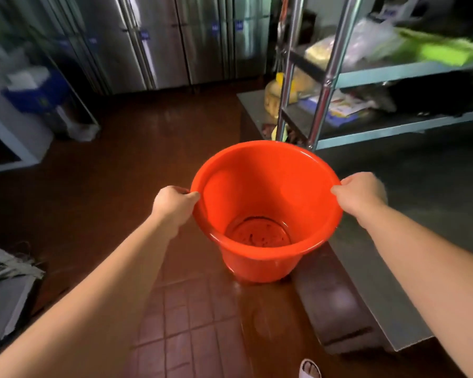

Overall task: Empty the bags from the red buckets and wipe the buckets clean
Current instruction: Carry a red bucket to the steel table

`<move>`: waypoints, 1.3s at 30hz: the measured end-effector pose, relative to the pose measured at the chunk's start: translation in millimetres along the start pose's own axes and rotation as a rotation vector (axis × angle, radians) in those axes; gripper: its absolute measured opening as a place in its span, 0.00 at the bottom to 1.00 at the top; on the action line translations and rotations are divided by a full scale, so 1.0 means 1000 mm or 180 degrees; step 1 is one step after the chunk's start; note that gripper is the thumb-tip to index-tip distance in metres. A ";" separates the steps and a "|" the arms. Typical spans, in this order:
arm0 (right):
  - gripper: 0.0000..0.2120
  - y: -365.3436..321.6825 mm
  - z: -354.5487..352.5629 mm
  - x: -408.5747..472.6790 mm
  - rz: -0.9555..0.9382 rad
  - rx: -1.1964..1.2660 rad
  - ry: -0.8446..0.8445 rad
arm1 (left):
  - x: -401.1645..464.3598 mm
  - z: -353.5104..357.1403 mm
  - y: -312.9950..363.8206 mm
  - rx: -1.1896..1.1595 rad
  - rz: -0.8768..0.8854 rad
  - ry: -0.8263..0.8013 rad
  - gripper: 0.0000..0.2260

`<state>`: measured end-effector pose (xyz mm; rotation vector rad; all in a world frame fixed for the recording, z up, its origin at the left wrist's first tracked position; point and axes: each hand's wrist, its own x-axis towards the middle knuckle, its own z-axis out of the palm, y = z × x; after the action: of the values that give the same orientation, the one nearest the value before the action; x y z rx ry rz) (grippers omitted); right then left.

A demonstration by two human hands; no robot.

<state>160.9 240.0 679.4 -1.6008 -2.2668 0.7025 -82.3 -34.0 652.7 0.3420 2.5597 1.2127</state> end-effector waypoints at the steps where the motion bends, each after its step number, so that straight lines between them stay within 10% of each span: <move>1: 0.12 0.002 -0.019 -0.001 -0.0003 0.0029 0.0113 | -0.001 0.002 0.016 -0.0048 0.0086 -0.0032 0.08; 21: 0.10 0.334 -0.298 -0.100 0.1317 0.0383 0.1595 | -0.214 0.262 0.255 0.0110 0.1617 -0.1404 0.13; 39: 0.11 0.582 -0.454 -0.112 0.1808 0.0724 0.1868 | -0.412 0.475 0.393 0.0081 0.1739 -0.1907 0.16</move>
<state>887.6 394.2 756.2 -2.0123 -1.2878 0.4901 505.1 410.9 736.3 1.2598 2.0070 1.0177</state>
